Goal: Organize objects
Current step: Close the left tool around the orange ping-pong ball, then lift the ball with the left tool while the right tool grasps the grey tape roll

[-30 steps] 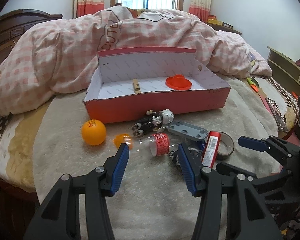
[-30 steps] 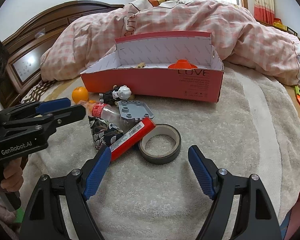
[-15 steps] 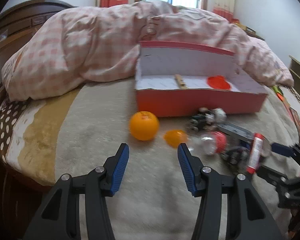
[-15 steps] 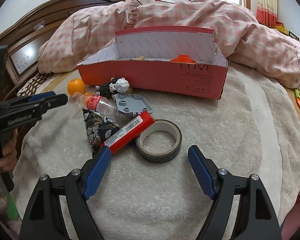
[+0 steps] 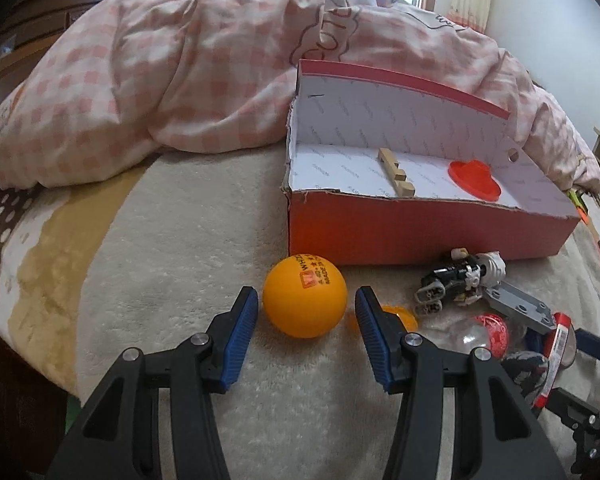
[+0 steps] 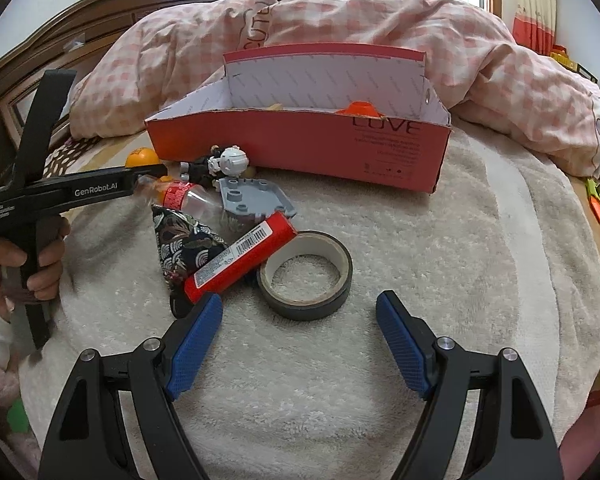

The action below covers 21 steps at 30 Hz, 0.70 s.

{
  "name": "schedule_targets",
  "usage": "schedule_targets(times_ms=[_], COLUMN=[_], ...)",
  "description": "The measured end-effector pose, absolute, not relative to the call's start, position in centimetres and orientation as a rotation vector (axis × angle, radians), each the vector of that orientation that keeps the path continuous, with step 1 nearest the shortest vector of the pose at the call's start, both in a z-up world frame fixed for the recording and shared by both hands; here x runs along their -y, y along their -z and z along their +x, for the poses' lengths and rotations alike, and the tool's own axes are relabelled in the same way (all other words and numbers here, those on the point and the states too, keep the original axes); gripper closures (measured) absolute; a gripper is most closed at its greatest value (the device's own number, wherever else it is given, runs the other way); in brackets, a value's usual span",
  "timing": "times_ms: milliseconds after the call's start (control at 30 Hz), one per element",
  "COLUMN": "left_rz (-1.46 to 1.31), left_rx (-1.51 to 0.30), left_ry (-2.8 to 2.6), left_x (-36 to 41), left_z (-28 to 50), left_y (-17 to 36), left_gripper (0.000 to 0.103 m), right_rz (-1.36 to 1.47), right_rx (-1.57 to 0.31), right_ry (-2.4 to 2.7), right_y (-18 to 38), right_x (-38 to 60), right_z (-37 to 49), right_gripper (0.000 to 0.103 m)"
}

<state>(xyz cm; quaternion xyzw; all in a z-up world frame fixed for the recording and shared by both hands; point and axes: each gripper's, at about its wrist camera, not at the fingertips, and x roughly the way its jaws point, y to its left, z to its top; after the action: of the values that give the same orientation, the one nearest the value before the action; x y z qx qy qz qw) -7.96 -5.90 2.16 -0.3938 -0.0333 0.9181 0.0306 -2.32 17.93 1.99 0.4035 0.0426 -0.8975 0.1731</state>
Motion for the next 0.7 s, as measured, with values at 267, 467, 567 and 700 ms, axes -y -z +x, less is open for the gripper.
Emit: schedule_targets(times_ms=[267, 467, 567, 700], left_rz=[-1.210, -1.154, -1.156, -1.185], left_rx=[0.100, 0.047, 0.042, 0.068], left_ry=[-2.828, -2.824, -2.806, -2.765], left_x=[6.0, 5.3, 4.9, 4.6], left_z=[-8.2, -6.2, -5.1, -3.9], left_y=[-2.1, -3.1, -3.1, -2.7], left_gripper=[0.065, 0.065, 0.065, 0.065], right_rz=[1.134, 1.131, 1.137, 1.134], right_rx=[-0.173, -0.202, -0.209, -0.178], right_ry=[2.569, 2.581, 2.587, 2.588], right_y=[-1.6, -1.6, -1.6, -1.5], right_x=[-17.6, -17.3, -17.0, -17.2], right_z=[-2.7, -3.3, -3.9, -4.2], right_gripper=[0.022, 0.022, 0.022, 0.022])
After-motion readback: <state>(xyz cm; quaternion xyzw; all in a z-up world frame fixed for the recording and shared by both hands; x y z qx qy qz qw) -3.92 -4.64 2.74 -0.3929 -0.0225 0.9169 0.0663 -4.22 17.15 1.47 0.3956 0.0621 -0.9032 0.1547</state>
